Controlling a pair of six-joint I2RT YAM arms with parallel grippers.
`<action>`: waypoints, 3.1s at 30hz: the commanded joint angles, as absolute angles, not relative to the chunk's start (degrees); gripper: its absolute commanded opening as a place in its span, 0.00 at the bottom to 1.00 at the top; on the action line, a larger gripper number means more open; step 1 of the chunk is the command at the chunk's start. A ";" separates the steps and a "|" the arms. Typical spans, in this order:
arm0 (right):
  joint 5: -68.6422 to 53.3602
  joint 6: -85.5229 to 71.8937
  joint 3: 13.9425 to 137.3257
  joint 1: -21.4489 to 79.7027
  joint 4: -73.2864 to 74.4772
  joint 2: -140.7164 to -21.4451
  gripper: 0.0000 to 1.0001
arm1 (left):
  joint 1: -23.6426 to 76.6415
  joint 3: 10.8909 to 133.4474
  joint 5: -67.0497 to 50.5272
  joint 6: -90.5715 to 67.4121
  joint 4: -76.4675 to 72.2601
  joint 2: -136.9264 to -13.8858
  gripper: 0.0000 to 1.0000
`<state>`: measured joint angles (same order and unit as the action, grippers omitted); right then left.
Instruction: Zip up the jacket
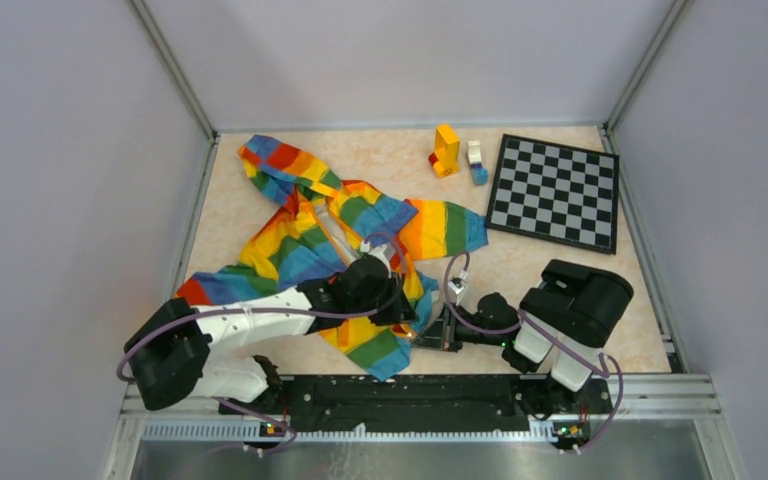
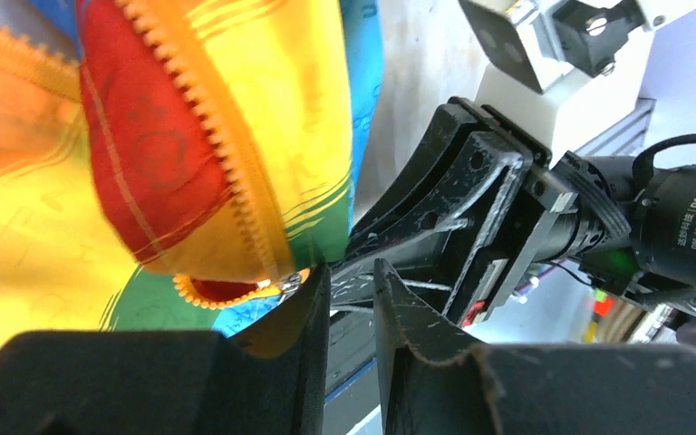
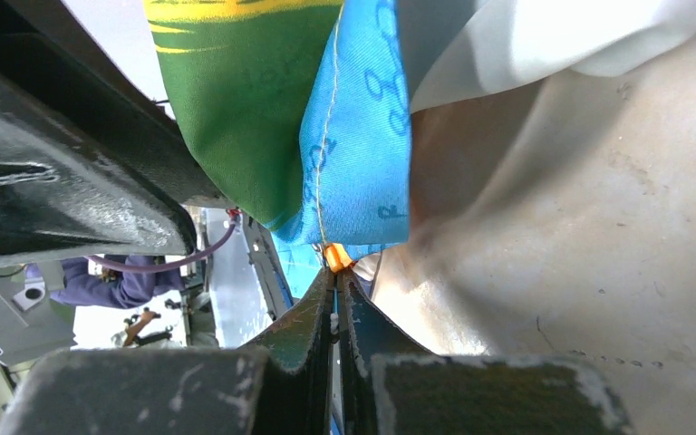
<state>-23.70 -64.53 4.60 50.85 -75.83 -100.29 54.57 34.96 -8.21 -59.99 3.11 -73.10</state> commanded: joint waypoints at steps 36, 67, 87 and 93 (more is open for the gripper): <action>-23.56 -62.13 6.33 51.41 -76.11 -99.32 0.00 | 65.92 57.01 11.71 -59.03 31.16 -90.11 0.40; -23.13 -61.96 7.27 51.57 -73.40 -98.88 0.00 | 64.45 52.62 6.00 -53.28 26.67 -93.25 0.22; -20.46 -62.43 7.42 51.60 -67.70 -95.78 0.00 | 63.11 40.77 3.54 -56.07 19.39 -91.03 0.03; -17.50 -61.36 6.72 51.60 -58.47 -88.79 0.00 | 62.99 37.73 3.14 -57.02 17.36 -88.66 0.00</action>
<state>-20.71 -62.76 6.42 51.18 -60.62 -94.19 63.00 42.30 2.52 -56.93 13.17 -87.64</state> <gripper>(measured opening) 0.003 0.102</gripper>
